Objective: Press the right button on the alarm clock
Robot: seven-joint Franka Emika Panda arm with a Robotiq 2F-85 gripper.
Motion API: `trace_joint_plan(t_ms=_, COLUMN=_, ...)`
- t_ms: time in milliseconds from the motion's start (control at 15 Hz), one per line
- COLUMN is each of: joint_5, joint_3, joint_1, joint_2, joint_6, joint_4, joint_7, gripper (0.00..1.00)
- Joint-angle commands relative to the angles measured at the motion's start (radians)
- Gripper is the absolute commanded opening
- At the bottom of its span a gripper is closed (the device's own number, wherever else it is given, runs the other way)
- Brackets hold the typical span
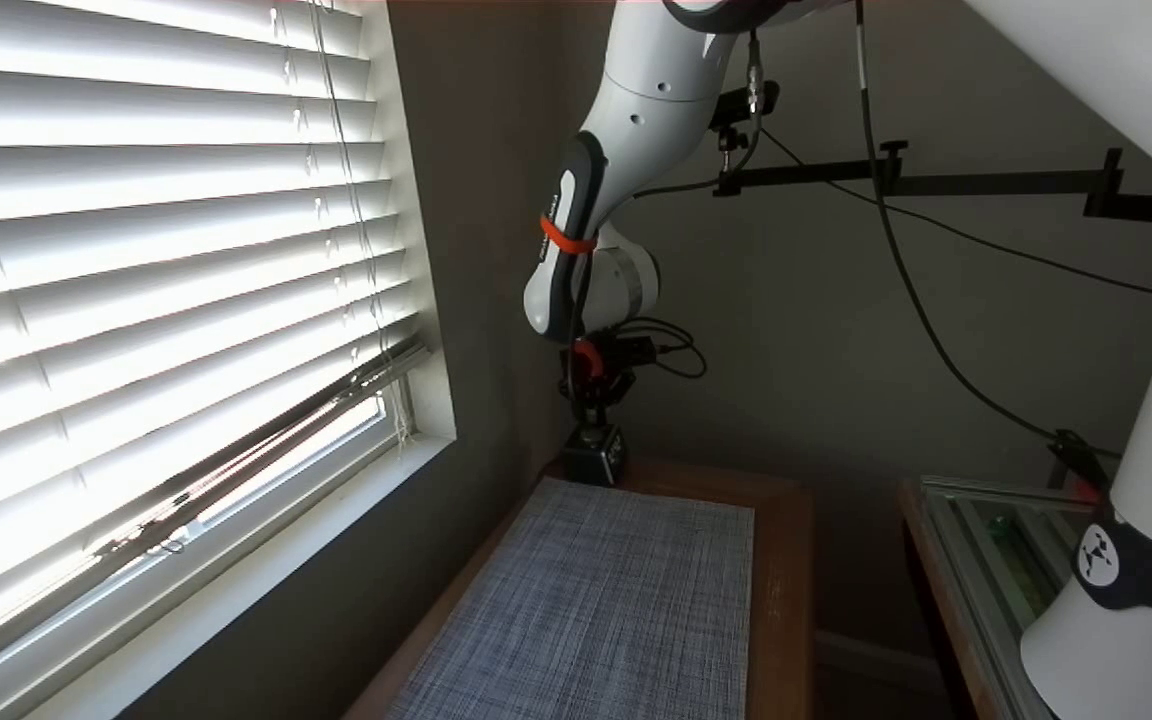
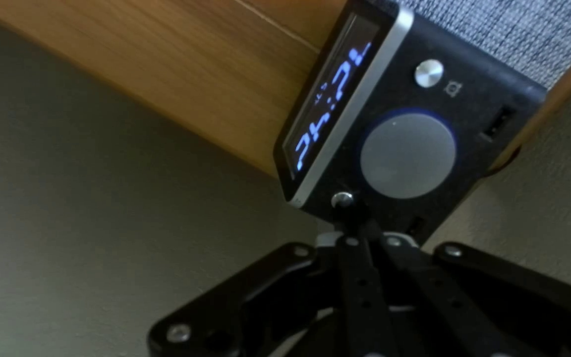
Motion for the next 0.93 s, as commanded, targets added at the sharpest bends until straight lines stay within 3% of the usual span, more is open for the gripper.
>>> trace_joint_plan(t_ms=0, joint_5=0.029, joint_3=0.009, joint_1=-0.01, joint_2=0.054, joint_6=0.024, joint_4=0.027, joint_7=-0.013, gripper=0.0)
trace_joint_plan(t_ms=867, joint_5=0.021, joint_3=0.001, joint_1=0.002, joint_2=0.073, joint_6=0.029, joint_4=0.024, joint_7=-0.005, gripper=0.0)
